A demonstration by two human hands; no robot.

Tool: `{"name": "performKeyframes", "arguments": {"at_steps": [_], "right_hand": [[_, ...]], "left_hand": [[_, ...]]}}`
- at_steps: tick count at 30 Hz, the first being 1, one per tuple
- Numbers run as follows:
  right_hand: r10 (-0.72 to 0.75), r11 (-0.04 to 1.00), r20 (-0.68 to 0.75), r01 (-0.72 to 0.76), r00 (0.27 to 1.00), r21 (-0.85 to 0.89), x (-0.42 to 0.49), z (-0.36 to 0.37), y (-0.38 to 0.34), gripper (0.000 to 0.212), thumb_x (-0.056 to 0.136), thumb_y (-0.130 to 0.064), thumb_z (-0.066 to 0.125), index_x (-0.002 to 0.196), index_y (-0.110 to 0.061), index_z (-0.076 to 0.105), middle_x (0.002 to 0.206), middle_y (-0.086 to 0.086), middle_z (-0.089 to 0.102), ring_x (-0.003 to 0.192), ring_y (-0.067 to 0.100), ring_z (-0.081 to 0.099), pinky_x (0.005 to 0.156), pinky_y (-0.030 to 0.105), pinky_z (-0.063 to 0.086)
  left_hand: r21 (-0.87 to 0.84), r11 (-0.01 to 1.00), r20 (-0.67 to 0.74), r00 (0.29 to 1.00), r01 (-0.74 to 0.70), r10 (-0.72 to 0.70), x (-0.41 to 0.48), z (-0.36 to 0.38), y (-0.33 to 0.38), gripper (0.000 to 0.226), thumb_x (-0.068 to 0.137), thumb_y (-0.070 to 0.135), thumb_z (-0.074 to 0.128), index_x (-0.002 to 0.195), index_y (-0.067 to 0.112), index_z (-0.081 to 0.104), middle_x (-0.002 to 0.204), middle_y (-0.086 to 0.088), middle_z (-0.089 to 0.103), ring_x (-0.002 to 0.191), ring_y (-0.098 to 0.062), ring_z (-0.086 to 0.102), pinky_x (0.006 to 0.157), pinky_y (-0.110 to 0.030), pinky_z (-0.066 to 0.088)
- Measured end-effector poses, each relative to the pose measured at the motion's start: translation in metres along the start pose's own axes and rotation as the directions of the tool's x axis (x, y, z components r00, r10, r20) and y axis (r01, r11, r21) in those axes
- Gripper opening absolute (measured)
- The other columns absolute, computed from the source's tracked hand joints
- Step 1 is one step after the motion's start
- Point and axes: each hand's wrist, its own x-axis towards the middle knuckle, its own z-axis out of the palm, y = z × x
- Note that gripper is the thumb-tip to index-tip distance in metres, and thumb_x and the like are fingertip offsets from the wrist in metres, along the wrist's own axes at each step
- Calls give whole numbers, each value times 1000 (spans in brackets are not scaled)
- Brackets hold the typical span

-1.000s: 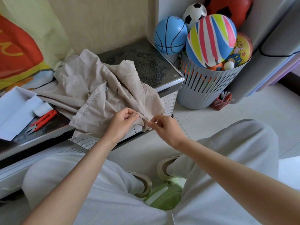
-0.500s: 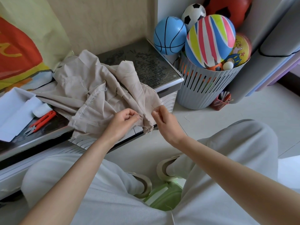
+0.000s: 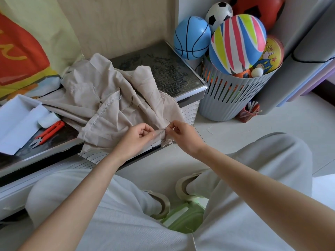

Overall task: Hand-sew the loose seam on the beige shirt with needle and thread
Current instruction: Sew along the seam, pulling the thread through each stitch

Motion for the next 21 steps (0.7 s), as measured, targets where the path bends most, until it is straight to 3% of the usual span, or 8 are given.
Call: {"name": "performKeyframes", "arguments": {"at_steps": [3, 7, 10, 13, 15, 19, 21], "right_hand": [[-30, 997, -23, 28, 999, -71, 1, 0, 4, 16, 95, -17, 48, 83, -13, 57, 59, -8, 60, 49, -2, 51, 52, 14, 38], [-48, 992, -35, 44, 998, -117, 1, 1, 8, 17, 95, -17, 49, 78, -17, 55, 49, -14, 48, 45, 1, 46, 47, 13, 32], [-49, 988, -35, 43, 998, -151, 1, 0, 8, 17, 96, -19, 49, 80, -16, 55, 48, -13, 46, 50, 9, 47, 49, 18, 32], [-48, 983, -24, 43, 999, -178, 0, 0, 9, 16, 96, -20, 49, 81, -16, 55, 50, -11, 46, 62, 22, 55, 48, 15, 33], [-59, 977, -30, 51, 998, -206, 0, 0, 8, 17, 97, -22, 47, 84, -16, 56, 57, -7, 49, 66, 23, 54, 50, 15, 33], [-121, 983, -62, 111, 991, -149, -5, -1, 5, 30, 100, -16, 31, 105, -12, 60, 106, 2, 59, 92, 14, 51, 82, 28, 41], [-196, 969, -78, 180, 978, -171, -9, -2, 3, 35, 98, -7, 29, 111, -12, 60, 108, 2, 59, 86, 8, 49, 81, 28, 42]], "left_hand": [[44, 999, 7, 1000, -9, 9, 1, 2, -3, 8, 91, 17, 61, 94, 10, 65, 67, 2, 44, 53, 1, 38, 51, -11, 32], [46, 999, -46, 999, -18, 20, 0, 4, 0, 9, 91, 11, 60, 87, 6, 66, 62, 3, 39, 43, 0, 34, 42, -10, 26], [-23, 999, -71, 997, -29, 28, 0, 5, 2, 12, 89, 7, 62, 79, 13, 64, 74, -5, 51, 69, -9, 45, 61, -14, 36], [-32, 999, -82, 997, -15, 13, 0, 6, 3, 16, 87, 7, 63, 76, 18, 62, 78, -2, 58, 78, -14, 50, 73, -21, 41], [-30, 999, -81, 997, -15, 12, 0, 6, 3, 17, 88, 7, 63, 76, 18, 62, 77, -1, 59, 79, -15, 51, 74, -22, 41], [-32, 999, -96, 995, -13, 10, 0, 4, 4, 18, 88, 7, 62, 75, 19, 62, 74, 0, 59, 77, -16, 51, 72, -22, 41], [-37, 999, -95, 995, -13, 10, 0, 3, 4, 18, 88, 6, 62, 76, 19, 62, 74, 0, 59, 77, -17, 51, 73, -24, 42]]}}
